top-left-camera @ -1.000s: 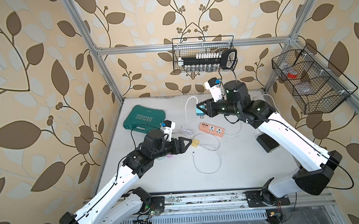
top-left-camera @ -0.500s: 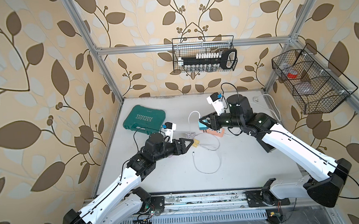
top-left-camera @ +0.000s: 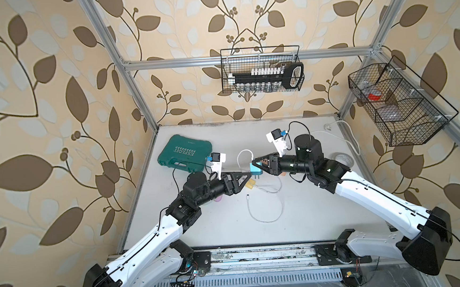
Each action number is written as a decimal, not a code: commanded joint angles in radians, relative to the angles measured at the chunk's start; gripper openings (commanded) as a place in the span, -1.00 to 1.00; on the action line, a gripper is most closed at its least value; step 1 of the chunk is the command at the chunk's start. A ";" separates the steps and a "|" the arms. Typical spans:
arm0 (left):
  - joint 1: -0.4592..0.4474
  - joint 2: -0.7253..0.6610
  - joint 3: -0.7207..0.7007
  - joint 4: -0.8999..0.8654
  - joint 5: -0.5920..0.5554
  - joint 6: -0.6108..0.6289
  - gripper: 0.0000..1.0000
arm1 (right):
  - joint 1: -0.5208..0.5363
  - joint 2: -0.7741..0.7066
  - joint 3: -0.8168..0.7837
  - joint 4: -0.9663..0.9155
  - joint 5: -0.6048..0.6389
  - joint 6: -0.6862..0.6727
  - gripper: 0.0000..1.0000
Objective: Charge the bluetooth headset
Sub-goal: Adjust the charging cable at the plug.
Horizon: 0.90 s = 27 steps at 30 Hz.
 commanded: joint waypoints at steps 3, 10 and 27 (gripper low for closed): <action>-0.006 0.043 0.030 0.165 0.101 -0.037 0.43 | 0.016 -0.032 -0.042 0.205 -0.053 0.111 -0.51; -0.004 0.079 0.065 0.235 0.158 -0.055 0.18 | 0.039 -0.048 -0.060 0.235 -0.050 0.124 -0.51; 0.018 0.029 0.052 0.250 0.201 -0.060 -0.57 | 0.040 -0.051 -0.107 0.317 -0.101 0.164 -0.34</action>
